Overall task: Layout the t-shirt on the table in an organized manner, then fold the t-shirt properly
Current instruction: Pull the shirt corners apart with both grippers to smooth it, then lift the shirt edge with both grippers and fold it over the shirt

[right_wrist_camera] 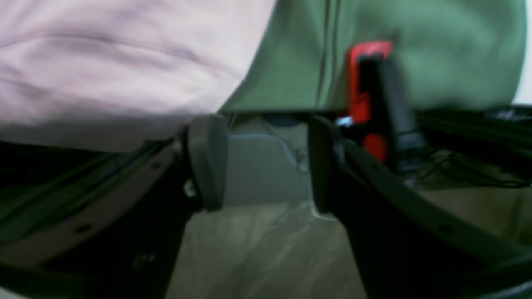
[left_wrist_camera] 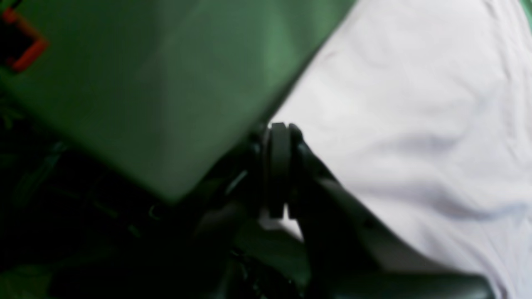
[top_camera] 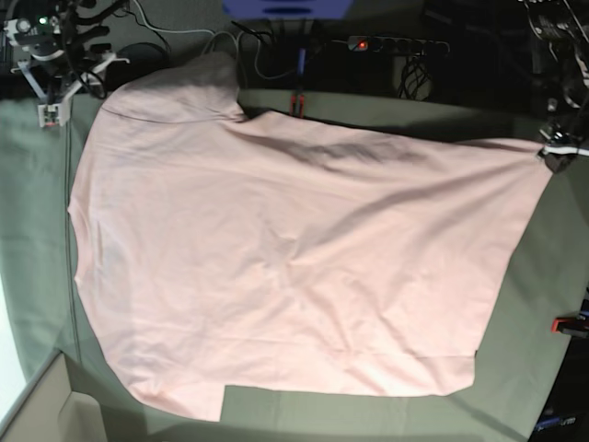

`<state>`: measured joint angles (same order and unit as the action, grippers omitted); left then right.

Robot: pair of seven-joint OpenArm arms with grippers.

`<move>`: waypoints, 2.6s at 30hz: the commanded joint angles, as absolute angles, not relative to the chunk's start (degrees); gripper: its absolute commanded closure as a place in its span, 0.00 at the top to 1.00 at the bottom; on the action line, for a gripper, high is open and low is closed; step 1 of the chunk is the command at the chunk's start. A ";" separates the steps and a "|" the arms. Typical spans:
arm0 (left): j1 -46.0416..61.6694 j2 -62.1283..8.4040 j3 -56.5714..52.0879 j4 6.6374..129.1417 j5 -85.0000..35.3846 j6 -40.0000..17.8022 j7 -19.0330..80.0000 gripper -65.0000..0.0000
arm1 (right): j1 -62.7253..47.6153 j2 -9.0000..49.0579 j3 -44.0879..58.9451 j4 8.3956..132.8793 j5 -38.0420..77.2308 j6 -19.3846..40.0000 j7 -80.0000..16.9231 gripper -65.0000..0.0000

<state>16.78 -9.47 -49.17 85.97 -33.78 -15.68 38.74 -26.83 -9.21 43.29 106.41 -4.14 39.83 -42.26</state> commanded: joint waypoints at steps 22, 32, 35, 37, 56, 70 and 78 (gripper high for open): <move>12.79 -10.51 -51.21 81.19 -27.03 -23.52 37.32 0.00 | -21.32 -9.00 40.57 98.59 -3.65 40.00 -41.36 0.48; 12.79 -10.51 -51.21 80.92 -26.95 -23.52 37.23 0.00 | -21.32 -8.22 40.48 93.67 -3.56 40.00 -41.10 0.48; 12.79 -10.51 -51.21 80.92 -26.95 -23.52 37.23 0.00 | -21.23 -8.22 40.22 92.53 -3.56 40.00 -41.10 0.48; 12.79 -10.51 -51.21 81.10 -26.95 -23.52 37.23 0.00 | -21.14 -8.40 40.22 92.09 -3.56 40.00 -41.19 0.48; 12.88 -10.51 -51.21 81.63 -27.03 -23.52 37.23 0.00 | -21.41 -7.96 36.88 94.55 -3.21 40.00 -41.45 0.00; 9.45 -10.59 -51.21 83.91 -26.86 -23.52 37.23 0.00 | -16.92 -7.60 37.49 105.10 -3.38 40.00 -41.54 0.00; 5.58 -10.51 -50.86 83.91 -26.86 -23.52 37.32 0.00 | -11.74 -6.81 37.41 104.48 -3.47 40.00 -41.63 0.00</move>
